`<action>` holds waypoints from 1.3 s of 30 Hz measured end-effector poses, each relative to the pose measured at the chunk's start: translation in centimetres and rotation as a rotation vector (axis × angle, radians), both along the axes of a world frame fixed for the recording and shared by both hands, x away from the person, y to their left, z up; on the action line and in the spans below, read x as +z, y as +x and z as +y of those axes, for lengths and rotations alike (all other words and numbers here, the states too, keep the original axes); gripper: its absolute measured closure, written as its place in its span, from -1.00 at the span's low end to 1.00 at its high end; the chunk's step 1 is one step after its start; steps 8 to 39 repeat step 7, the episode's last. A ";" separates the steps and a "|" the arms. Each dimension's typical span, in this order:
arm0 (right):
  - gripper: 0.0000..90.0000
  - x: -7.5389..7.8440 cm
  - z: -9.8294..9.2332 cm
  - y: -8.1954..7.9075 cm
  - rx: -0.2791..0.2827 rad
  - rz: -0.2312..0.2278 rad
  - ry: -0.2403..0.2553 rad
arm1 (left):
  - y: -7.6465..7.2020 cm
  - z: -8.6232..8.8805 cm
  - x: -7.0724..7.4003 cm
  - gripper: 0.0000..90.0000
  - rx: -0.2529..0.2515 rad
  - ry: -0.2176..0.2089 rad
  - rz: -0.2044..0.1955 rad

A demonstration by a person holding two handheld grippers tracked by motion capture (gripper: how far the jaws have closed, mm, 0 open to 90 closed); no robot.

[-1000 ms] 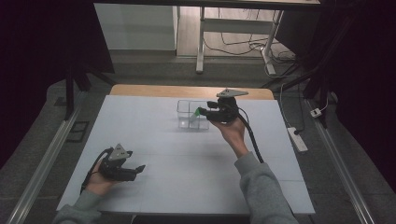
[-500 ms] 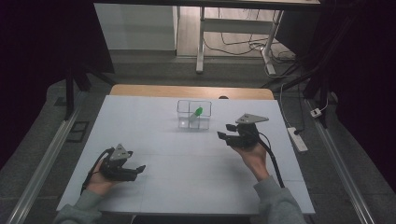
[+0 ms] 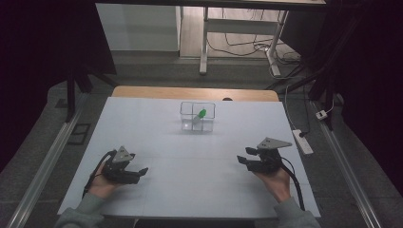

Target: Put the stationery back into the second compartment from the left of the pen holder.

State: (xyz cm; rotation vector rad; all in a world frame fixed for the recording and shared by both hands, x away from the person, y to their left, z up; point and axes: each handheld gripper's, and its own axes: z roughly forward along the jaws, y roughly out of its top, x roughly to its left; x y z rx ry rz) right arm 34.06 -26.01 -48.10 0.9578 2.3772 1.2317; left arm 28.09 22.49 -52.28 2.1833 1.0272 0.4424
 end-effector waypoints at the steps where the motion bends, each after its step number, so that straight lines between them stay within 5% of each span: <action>1: 0.01 -0.1 -0.2 -0.3 0.003 0.001 -0.005 | 0.0 0.0 0.0 -0.49 0.001 0.000 0.000; 39: 0.01 -0.4 -0.8 -0.7 0.005 0.004 -0.002 | 0.0 0.0 0.0 -0.49 0.001 -0.004 -0.001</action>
